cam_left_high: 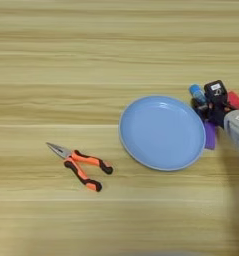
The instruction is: Move the objects on the table
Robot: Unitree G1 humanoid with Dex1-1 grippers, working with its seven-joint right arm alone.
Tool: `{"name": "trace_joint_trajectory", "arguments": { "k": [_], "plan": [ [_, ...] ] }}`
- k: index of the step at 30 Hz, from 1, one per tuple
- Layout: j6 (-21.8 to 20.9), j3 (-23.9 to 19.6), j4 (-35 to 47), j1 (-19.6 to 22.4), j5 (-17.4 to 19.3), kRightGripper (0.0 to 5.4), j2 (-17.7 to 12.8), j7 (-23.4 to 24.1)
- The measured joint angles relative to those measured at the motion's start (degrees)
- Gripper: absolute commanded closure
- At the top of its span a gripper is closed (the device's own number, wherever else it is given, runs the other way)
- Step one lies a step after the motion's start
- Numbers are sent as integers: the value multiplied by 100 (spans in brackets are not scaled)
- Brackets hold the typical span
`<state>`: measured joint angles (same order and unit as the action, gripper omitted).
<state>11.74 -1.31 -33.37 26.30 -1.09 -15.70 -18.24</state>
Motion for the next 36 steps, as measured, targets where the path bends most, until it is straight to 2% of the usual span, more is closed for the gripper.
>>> {"name": "trace_joint_trajectory", "arguments": {
  "k": [7, 13, 19, 27, 36],
  "plan": [
    [-2, -2, 543, -8, 51, 206, 8, -64],
    [-241, 37, 1134, -72, 55, 140, 24, -125],
    [-360, 211, 1616, -275, 74, 77, 63, -396],
    [-320, 447, 2228, -601, 259, 5, 72, -1094],
    [31, 695, 2637, -876, 476, 2, -158, -2042]
  ]
}}
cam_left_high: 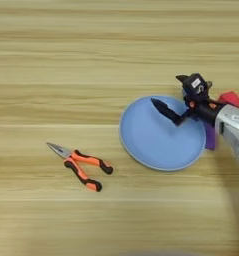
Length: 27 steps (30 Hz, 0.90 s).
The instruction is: Move the objects on the table
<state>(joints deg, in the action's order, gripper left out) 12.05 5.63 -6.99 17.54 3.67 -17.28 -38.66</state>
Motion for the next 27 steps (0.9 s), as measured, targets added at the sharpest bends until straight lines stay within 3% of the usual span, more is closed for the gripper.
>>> {"name": "trace_joint_trajectory", "arguments": {
  "k": [17, 27],
  "plan": [
    [409, 621, 49, -434, -62, 2, -530, -1161],
    [500, 1001, 504, -714, -128, 2, -858, -1820]
  ]
}}
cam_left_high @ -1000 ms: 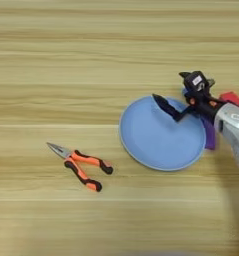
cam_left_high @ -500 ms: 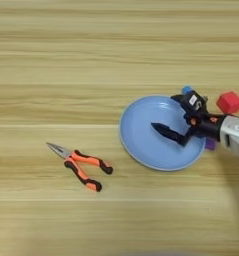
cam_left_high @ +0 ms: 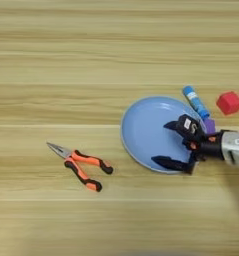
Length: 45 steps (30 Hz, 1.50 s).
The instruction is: Move the objects on the table
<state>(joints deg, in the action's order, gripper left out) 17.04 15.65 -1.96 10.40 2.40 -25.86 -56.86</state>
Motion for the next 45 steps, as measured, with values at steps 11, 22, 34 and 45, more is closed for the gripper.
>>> {"name": "trace_joint_trajectory", "arguments": {
  "k": [11, 22, 34, 45],
  "plan": [
    [-71, 124, 299, -170, -7, 2, -255, -380],
    [263, 243, 793, -317, 166, 2, -574, -942],
    [577, 285, 1232, -551, 463, 2, -858, -1443],
    [711, 224, 1508, -635, 745, 2, -981, -1619]
  ]
}}
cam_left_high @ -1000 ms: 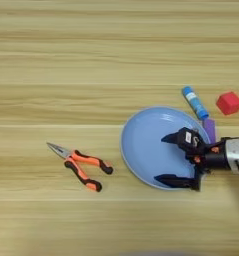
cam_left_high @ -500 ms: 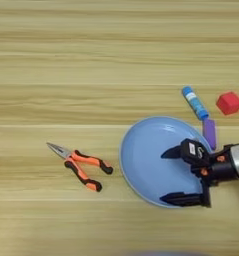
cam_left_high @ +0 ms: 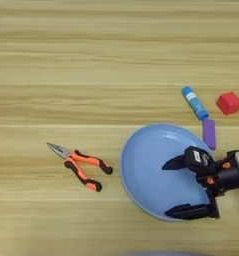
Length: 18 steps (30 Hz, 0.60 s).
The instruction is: Move the objects on the table
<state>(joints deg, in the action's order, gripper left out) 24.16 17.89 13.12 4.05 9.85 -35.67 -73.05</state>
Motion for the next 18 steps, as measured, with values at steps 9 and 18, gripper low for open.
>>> {"name": "trace_joint_trajectory", "arguments": {
  "k": [9, 18],
  "plan": [
    [374, -462, 527, 100, 776, 2, 64, 25],
    [931, -668, 1123, 459, 1212, 2, 446, 802]
  ]
}}
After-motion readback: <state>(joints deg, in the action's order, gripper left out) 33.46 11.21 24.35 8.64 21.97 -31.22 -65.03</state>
